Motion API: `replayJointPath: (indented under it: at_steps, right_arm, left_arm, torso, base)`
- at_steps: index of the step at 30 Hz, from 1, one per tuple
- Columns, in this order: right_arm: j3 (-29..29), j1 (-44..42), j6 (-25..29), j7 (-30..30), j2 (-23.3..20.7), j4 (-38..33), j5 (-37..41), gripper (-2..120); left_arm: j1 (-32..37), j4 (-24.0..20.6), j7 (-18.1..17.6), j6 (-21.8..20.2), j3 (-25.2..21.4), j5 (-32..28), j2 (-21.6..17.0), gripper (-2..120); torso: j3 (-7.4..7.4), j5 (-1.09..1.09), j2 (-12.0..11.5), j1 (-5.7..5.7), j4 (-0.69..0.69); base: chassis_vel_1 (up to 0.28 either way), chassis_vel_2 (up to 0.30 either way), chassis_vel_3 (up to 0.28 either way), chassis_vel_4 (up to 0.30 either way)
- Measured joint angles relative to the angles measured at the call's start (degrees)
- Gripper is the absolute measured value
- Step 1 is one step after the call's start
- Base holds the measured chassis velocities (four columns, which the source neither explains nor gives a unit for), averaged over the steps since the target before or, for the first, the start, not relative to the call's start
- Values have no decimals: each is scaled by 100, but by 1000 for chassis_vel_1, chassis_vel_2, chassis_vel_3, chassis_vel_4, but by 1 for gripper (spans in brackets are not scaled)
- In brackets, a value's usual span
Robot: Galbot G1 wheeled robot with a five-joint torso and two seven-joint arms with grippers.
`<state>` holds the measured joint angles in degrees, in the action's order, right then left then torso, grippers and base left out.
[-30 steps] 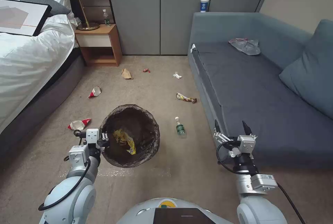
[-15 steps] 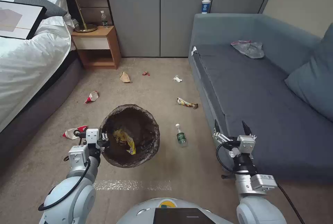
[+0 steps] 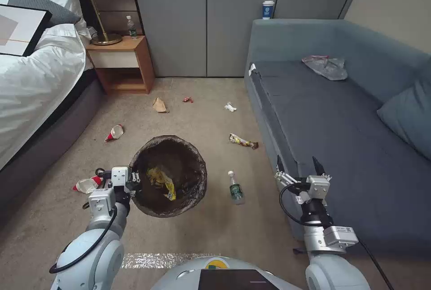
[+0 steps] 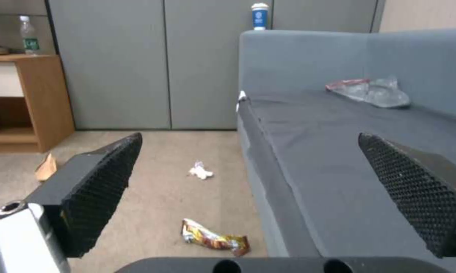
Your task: Pick up the trash bin, then pick up the garbage from the floor and place it into the trash bin.
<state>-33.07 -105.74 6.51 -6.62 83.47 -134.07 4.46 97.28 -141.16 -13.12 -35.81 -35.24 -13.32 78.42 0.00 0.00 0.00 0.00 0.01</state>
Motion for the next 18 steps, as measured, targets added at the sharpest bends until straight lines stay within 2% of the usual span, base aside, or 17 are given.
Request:
replayJointPath:
  at_steps: [9, 14, 18]
  right_arm:
    - [21, 1, -29, 0, -17, 3, -16, 100]
    - [32, 20, -116, -1, -71, -1, -6, 100]
    - [53, 127, -459, 13, -166, -59, 47, 100]
  left_arm:
    - [15, -19, 1, 3, -4, -2, -4, 2]
    - [25, -45, 3, 4, -6, -8, -5, 2]
    - [39, -80, 3, 4, -36, -9, -5, 2]
  torso:
    - [0, 0, 0, 0, 0]
    - [0, 0, 0, 0, -1]
    - [0, 0, 0, 0, -1]
  base:
    - [-69, 99, 77, -92]
    - [0, 0, 0, 0]
    - [0, 0, 0, 0]
